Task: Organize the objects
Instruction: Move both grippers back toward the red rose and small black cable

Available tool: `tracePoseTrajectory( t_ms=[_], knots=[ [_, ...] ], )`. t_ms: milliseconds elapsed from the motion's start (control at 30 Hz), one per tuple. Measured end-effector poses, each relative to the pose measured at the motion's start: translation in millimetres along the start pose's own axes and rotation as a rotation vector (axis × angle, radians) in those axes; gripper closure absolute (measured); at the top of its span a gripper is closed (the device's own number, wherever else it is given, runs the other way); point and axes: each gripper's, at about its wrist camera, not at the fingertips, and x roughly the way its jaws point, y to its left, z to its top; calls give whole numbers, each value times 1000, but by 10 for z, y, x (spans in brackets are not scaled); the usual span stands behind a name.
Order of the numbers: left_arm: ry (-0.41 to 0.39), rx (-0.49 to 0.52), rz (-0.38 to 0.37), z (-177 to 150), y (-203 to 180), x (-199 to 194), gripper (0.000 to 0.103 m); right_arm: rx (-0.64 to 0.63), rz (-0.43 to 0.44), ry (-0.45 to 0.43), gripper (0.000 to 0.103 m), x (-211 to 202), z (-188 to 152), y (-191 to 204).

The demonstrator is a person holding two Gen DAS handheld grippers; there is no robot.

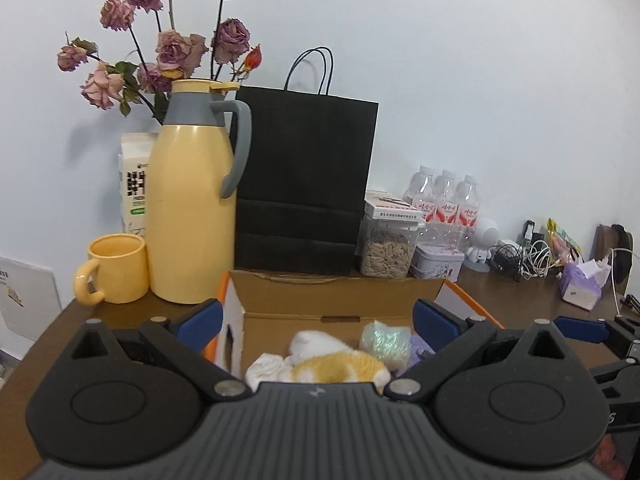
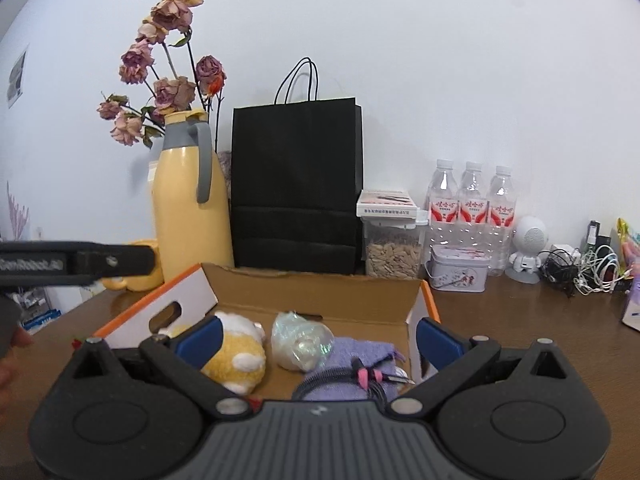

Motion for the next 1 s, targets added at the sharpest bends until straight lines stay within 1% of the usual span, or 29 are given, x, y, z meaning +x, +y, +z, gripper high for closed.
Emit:
tracePoseTrajectory(
  t_ms=[167, 300, 567, 733, 867, 967, 1000],
  knots=[
    [21, 12, 22, -71, 107, -193, 0, -17, -18, 51, 0, -143, -150, -75],
    [52, 21, 52, -181, 193, -302, 0, -24, -34, 102, 0, -247, -324, -166],
    [132, 10, 92, -477, 386, -476, 0, -16, -71, 214, 0, -423, -709, -393],
    [182, -4, 103, -693, 466, -592, 0, 0, -80, 263, 0, -526, -894, -512],
    [206, -13, 110, -806, 522, -688, 0, 5, -71, 294, 0, -569, -998, -558],
    [209, -22, 117, -846, 555, -774, 0, 16, -64, 305, 5, -585, -1029, -582],
    [208, -25, 120, -852, 567, -803, 0, 25, -65, 304, 10, -594, -1034, -593]
  ],
)
